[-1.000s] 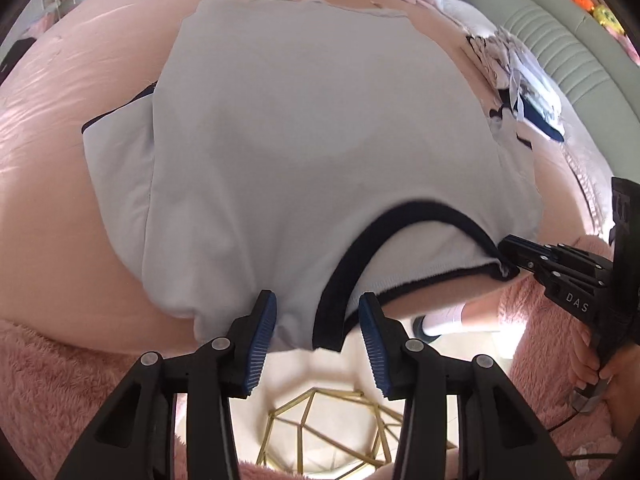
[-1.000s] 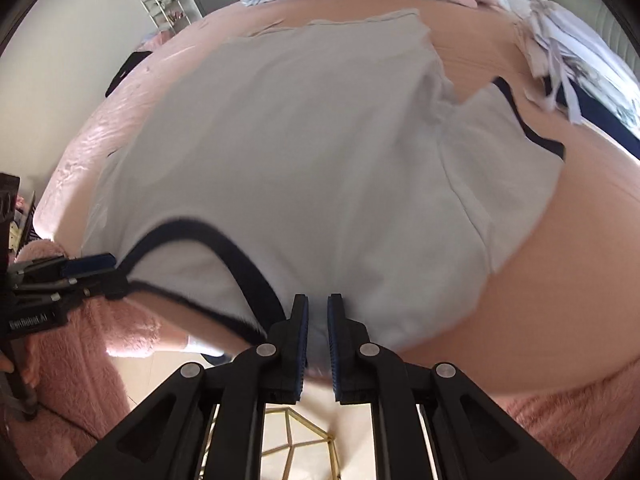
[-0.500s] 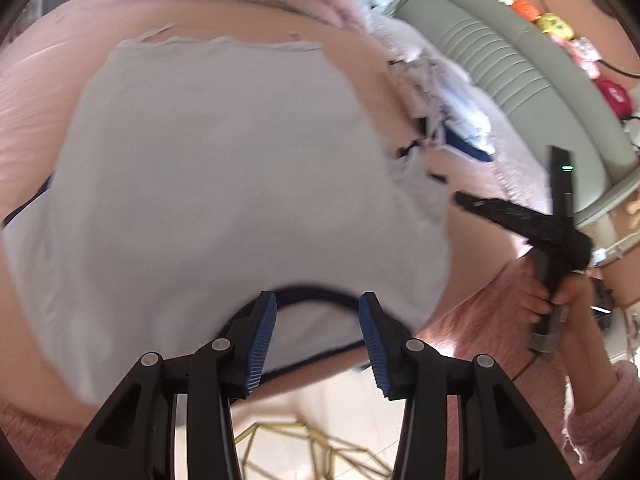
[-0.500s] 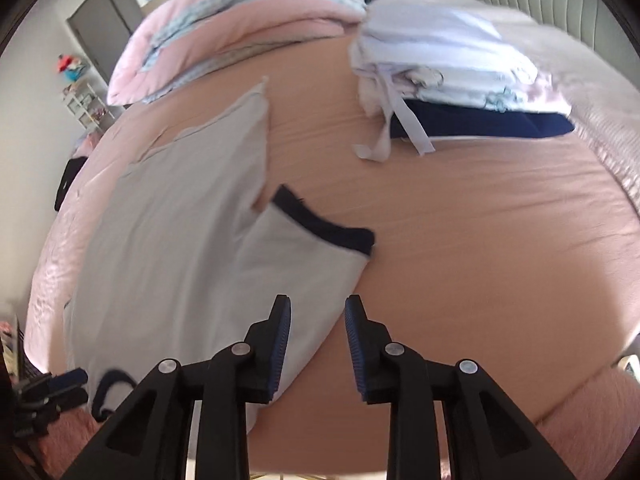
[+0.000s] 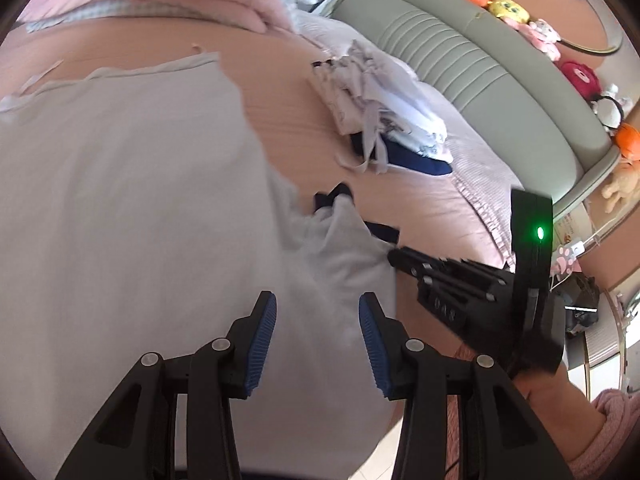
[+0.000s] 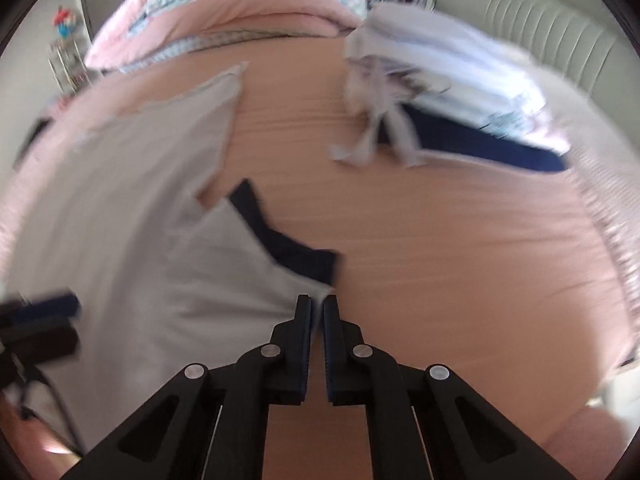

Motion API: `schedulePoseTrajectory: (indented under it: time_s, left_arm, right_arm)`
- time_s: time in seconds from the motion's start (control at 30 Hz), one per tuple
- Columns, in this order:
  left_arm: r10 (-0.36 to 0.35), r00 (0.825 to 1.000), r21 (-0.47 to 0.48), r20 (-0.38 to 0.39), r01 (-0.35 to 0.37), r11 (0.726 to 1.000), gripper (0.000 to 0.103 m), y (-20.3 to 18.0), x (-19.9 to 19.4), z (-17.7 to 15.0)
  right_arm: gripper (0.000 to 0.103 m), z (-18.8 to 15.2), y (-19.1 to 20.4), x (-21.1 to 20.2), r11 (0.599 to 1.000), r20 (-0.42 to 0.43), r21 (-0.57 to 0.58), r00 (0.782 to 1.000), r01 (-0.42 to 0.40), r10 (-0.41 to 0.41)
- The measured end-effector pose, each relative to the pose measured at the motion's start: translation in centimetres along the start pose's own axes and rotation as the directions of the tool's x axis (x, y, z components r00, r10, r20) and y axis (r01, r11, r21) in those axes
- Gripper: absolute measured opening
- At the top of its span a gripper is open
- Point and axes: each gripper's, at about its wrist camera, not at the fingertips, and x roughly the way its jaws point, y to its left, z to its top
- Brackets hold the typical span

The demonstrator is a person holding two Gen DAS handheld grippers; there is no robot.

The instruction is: Fold clothes

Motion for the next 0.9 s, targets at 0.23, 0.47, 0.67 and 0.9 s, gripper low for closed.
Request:
schedulePoseTrajectory:
  time_s: [0.23,0.47,0.67,0.9]
  left_arm:
    - [0.105,0.994,0.101,0.022,-0.107,0.989,0.039,-0.9,3.8,4.4]
    - [0.303,0.951,0.142,0.059,-0.308,0.941,0.039,-0.9,5.5,5.2]
    - [0.286,0.958,0.249,-0.03,-0.27,0.93,0.039,-1.4,7.0,3.9]
    - [0.197,0.979,0.318,-0.043,-0.174,0.932,0.039,-2.6,6.1,2.1]
  right_arm:
    - [0.005,-0.3,-5.1,-1.0,0.97,0.011,0.192,0.989,-0.148,0.149]
    - [0.03,4.6,-3.3,1.9,0.98,0.028,0.088,0.984,-0.177,0.176]
    - [0.03,4.3,-0.9,3.6,0.989,-0.073,-0.063,0.989,-0.135,0.131]
    - [0.03,2.4,-1.6,0.2,0.989,-0.02,-0.047,0.99,-0.143,0.143]
